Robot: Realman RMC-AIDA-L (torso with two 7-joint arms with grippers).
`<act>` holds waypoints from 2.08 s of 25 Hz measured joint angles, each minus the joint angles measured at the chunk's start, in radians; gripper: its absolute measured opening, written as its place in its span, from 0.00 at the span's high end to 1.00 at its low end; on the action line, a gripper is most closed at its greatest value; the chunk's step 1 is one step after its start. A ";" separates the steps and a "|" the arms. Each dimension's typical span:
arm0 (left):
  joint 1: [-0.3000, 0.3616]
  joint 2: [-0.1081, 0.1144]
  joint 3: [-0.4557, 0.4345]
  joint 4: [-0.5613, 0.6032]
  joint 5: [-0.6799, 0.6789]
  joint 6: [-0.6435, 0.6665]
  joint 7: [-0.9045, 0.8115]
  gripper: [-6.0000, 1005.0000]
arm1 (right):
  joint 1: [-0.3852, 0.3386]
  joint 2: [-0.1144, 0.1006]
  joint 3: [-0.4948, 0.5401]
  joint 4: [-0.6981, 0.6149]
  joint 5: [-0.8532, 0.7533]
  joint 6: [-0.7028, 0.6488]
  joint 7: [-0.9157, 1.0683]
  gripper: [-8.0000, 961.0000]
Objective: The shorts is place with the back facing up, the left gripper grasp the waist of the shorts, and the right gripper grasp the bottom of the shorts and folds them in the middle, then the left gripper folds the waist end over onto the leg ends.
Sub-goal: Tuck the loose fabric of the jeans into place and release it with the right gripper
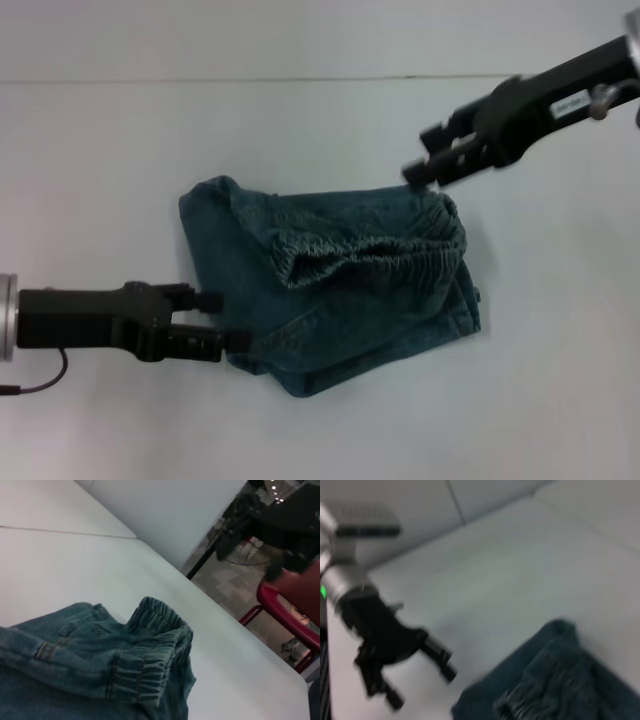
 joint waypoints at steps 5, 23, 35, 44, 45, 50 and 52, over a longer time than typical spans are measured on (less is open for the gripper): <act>0.002 0.000 -0.009 -0.001 0.019 -0.003 -0.004 0.06 | 0.112 0.051 -0.046 -0.001 -0.169 -0.045 0.007 0.36; 0.015 0.002 -0.035 -0.005 0.048 -0.007 -0.009 0.06 | 0.229 0.125 -0.457 0.089 -0.265 0.195 0.133 0.21; 0.006 0.002 -0.036 -0.009 0.048 -0.024 -0.047 0.06 | 0.220 0.130 -0.573 0.195 -0.195 0.389 0.079 0.28; 0.003 0.002 -0.032 -0.012 0.048 -0.031 -0.071 0.06 | 0.205 0.125 -0.576 0.217 -0.164 0.427 0.032 0.59; 0.002 0.002 -0.032 -0.012 0.048 -0.031 -0.072 0.06 | 0.203 0.125 -0.575 0.215 -0.164 0.430 0.031 0.67; 0.002 0.000 -0.032 -0.012 0.048 -0.033 -0.072 0.06 | 0.182 0.121 -0.550 0.203 -0.164 0.438 0.031 0.85; 0.002 0.000 -0.032 -0.012 0.048 -0.033 -0.073 0.06 | 0.156 0.120 -0.508 0.180 -0.164 0.438 0.029 0.86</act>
